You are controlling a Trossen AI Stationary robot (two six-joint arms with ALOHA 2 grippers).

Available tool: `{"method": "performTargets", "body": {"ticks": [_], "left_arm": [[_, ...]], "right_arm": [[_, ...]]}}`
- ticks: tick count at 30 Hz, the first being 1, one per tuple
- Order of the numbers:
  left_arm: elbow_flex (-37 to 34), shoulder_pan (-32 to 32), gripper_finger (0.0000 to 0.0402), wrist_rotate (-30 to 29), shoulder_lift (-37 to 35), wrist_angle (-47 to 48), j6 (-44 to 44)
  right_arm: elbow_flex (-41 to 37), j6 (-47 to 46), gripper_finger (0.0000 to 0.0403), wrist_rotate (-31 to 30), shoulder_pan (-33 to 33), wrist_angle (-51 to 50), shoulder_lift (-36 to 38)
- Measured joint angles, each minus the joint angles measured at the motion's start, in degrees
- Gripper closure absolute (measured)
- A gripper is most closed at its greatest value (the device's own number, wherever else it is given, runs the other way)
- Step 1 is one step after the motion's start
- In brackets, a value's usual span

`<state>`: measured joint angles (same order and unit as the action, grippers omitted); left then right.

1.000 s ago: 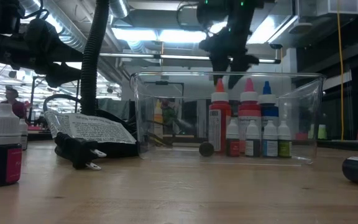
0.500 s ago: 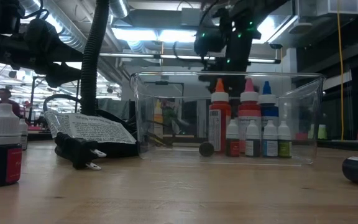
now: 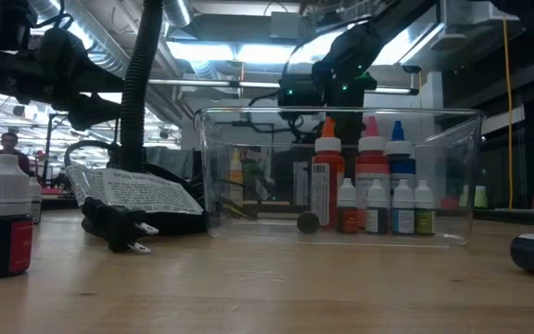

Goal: Pick & Place food coloring
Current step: Put the small black food coloring bottle into the transparent bin

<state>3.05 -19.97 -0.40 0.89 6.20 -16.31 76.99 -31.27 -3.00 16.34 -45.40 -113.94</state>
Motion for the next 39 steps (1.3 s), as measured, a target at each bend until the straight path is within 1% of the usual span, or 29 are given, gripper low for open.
{"method": "performTargets", "body": {"ticks": [5,9,21,24,29,32,36,39], "left_arm": [[0.00,-0.02,0.0080,0.00,0.00,0.00,0.01],[-0.01,-0.01,0.0080,0.00,0.01,0.01,0.01],[0.00,-0.01,0.0080,0.00,0.00,0.01,0.01],[0.02,-0.02,0.0080,0.00,0.00,0.00,0.01],[0.01,0.00,0.0080,0.00,0.01,0.00,0.01],[0.02,0.00,0.0080,0.00,0.02,0.00,0.01],[0.00,-0.02,0.0080,0.00,0.02,0.00,0.01],[0.02,-0.01,0.0080,0.00,0.00,0.00,-0.01]], "right_arm": [[0.00,-0.09,0.0186,0.41,0.28,0.61,-1.27],[0.00,-0.28,0.0209,0.94,0.66,0.63,-1.37],[0.02,-2.74,0.0345,1.20,0.74,2.77,-1.34],[0.04,-2.08,0.0346,1.22,0.74,2.47,-1.22],[0.04,-1.49,0.0340,1.10,0.74,-1.90,0.93],[0.04,-1.29,0.0333,-0.08,0.74,-3.66,3.66],[0.04,0.00,0.0345,-0.42,0.74,-3.97,8.57],[0.04,0.38,0.0346,-0.42,0.73,-3.72,12.25]]}}
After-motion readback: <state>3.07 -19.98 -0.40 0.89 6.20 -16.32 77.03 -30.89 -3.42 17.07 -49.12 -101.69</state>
